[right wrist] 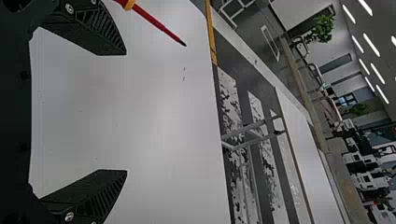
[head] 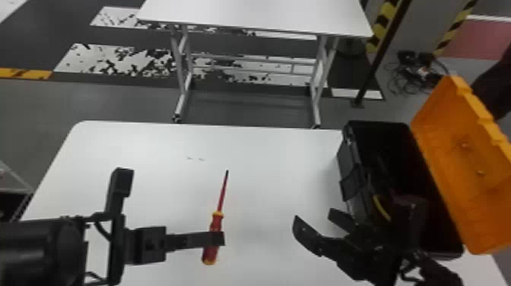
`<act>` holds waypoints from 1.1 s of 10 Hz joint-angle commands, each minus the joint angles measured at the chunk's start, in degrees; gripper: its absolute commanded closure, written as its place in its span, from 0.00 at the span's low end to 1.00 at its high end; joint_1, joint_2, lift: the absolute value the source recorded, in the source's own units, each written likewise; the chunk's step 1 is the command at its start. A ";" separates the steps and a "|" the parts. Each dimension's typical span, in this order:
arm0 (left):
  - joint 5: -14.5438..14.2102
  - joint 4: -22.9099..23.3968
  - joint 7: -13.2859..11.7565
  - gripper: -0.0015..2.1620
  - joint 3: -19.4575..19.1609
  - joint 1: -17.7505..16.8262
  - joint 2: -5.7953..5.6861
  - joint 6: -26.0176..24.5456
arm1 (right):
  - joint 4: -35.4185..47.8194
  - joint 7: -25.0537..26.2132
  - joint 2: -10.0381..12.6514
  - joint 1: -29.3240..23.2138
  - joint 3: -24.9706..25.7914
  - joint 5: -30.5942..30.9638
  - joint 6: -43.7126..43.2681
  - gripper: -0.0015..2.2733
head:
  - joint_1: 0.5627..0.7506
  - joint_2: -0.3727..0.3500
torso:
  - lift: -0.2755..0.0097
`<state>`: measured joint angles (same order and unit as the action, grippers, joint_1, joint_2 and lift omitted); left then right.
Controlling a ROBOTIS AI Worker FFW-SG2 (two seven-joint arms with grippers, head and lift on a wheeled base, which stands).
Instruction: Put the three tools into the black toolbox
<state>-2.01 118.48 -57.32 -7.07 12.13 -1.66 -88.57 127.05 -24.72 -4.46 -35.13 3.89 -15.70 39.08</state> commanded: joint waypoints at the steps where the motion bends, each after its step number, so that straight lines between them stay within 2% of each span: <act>1: -3.26 0.08 -2.79 0.91 -2.86 2.02 -0.10 3.71 | 0.48 0.02 -0.02 3.05 0.33 -1.18 6.94 0.04 | 0.70 0.41 | 0.79; 3: -3.17 0.00 -4.82 0.91 -2.34 3.78 -0.28 6.52 | 0.48 0.37 0.07 7.18 -0.20 -1.70 13.44 0.05 | 0.70 0.43 | 0.79; 5: -3.17 0.08 -5.78 0.91 -1.10 5.10 -0.72 8.63 | 0.21 0.55 0.07 11.23 -0.90 -2.41 20.12 0.05 | 0.70 0.45 | 0.79; 8: -0.54 -0.09 -5.78 0.91 4.61 5.89 -2.03 10.74 | -0.58 0.73 0.68 14.74 -2.57 -4.96 24.16 0.05 | 0.70 0.47 | 0.79; 10: -0.01 0.17 -5.52 0.91 7.33 6.50 -2.03 11.97 | -2.42 0.73 0.86 17.11 -3.01 -6.89 26.98 0.05 | 0.70 0.47 | 0.79; 11: 1.48 0.35 -5.17 0.91 9.09 6.50 -2.03 12.32 | -3.30 0.81 0.77 17.55 -3.80 -6.54 27.15 0.05 | 0.70 0.46 | 0.79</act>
<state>-1.21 118.71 -62.56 1.07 18.60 -3.69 -76.43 124.24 -23.91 -3.68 -17.88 0.53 -22.34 66.05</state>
